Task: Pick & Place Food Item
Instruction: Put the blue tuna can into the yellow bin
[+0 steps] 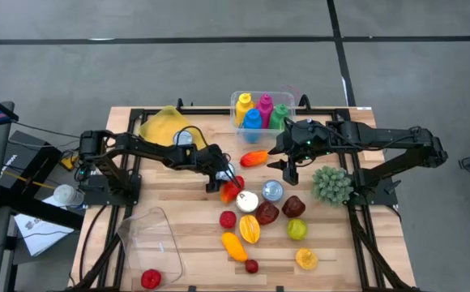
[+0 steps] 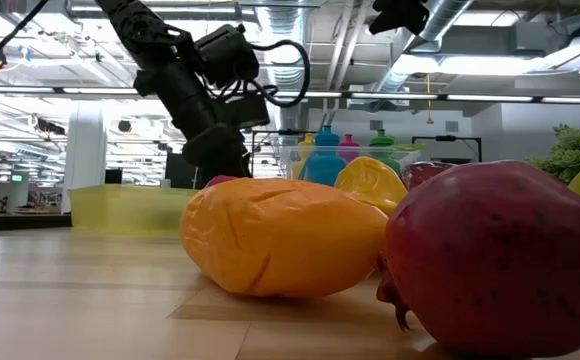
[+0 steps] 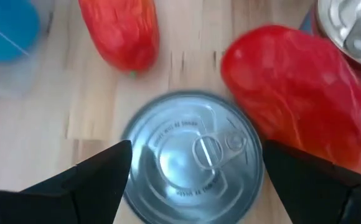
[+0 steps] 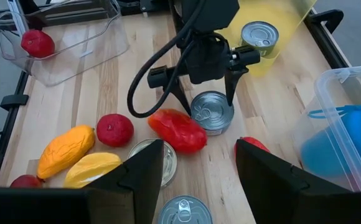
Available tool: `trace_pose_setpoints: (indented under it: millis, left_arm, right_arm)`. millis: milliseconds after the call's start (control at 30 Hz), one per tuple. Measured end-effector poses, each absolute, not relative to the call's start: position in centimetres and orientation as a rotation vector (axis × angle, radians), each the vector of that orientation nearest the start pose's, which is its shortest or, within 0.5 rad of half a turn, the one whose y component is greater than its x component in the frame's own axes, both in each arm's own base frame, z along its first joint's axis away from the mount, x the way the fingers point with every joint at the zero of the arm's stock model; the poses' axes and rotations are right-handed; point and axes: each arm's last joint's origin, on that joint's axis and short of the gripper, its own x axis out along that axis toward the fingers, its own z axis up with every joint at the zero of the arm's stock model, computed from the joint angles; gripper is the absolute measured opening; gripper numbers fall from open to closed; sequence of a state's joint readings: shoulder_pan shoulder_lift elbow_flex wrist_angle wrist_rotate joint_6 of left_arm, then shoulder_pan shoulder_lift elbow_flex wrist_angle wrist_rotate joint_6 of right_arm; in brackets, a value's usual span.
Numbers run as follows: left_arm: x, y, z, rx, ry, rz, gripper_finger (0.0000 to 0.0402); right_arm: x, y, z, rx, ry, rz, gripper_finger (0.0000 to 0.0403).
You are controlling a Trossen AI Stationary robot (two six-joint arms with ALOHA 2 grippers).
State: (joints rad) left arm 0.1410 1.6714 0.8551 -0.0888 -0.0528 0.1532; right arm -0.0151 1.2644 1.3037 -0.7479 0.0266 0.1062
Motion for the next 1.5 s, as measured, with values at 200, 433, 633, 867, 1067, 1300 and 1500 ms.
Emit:
trace_pose_setpoints:
  millis: [200,433,633,867,1067,1300,1500]
  left_arm:
    - [31.1,4.6,15.4,0.134,0.937,0.092,0.0351]
    - [31.0,5.3,15.4,0.122,0.937,0.112,0.0351]
    - [30.9,4.8,14.7,0.132,0.942,0.089,0.0351]
    - [30.3,5.5,14.2,-0.027,0.943,0.173,0.0341]
    - [30.0,5.1,13.7,-0.054,0.958,0.158,0.0292]
    - [30.2,5.0,13.9,-0.059,0.919,0.205,0.0223]
    - [30.2,5.2,16.1,-0.102,0.820,0.234,0.0135]
  right_arm:
    - [25.6,-0.5,36.2,0.098,0.706,-0.078,0.0193]
    - [25.6,-0.5,36.2,0.100,0.706,-0.079,0.0193]
    - [25.6,-0.5,36.2,0.099,0.706,-0.078,0.0193]
    - [25.6,-0.5,36.2,0.097,0.706,-0.078,0.0193]
    - [25.6,-0.5,36.2,0.097,0.706,-0.078,0.0193]
    - [25.8,-0.7,36.4,0.084,0.670,-0.100,0.0193]
    - [26.1,-1.1,39.0,0.021,0.452,-0.114,0.0143]
